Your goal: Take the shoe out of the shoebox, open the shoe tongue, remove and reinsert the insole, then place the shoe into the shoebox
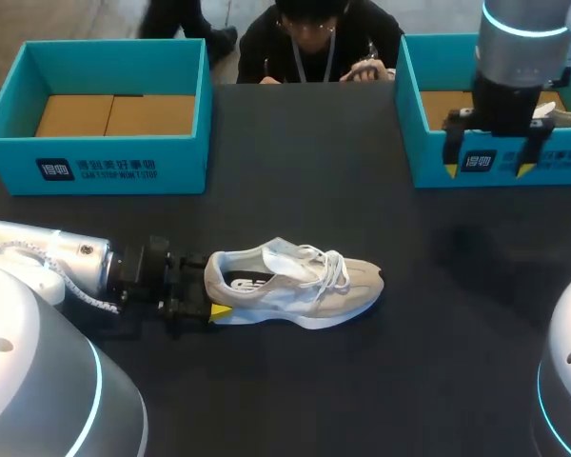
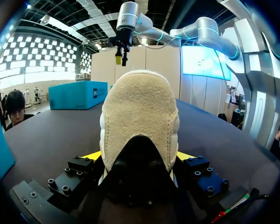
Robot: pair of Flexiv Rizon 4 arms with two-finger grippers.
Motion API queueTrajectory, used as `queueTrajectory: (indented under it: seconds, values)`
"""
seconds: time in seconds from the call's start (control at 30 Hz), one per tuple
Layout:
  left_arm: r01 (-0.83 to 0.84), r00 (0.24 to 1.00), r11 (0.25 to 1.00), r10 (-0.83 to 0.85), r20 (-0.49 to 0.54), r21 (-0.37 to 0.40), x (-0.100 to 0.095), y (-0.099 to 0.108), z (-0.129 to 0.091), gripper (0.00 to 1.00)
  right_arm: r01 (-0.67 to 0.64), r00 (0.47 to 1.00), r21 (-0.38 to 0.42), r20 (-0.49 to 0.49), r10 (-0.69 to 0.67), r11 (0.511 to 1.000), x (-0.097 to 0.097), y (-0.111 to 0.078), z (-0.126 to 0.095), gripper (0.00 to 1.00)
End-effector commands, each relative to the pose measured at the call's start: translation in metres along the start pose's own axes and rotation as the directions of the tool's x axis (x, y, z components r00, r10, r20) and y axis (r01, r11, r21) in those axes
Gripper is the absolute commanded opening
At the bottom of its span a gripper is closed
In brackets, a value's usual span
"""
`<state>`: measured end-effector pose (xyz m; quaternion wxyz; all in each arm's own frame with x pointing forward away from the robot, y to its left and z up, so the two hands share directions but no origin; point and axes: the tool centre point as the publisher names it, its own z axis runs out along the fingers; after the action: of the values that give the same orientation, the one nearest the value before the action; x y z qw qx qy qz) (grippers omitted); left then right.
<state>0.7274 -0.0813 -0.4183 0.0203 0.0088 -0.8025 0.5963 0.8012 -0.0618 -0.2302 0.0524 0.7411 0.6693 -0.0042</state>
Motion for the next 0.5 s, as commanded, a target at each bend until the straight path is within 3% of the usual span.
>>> queueTrajectory:
  seconds: [0.03,0.5]
  values:
    - [0.000,1.000,1.000,0.000,0.003,-0.001,0.0030,0.0019,0.0010,0.00,0.040,0.999,0.012,-0.026,-0.040,0.999,0.0070,0.0004,0.0048,1.00]
    - [0.000,1.000,1.000,0.000,0.003,-0.001,0.0030,0.0019,0.0010,0.00,0.062,0.997,0.026,-0.040,-0.060,0.998,0.0091,0.0006,0.0063,1.00]
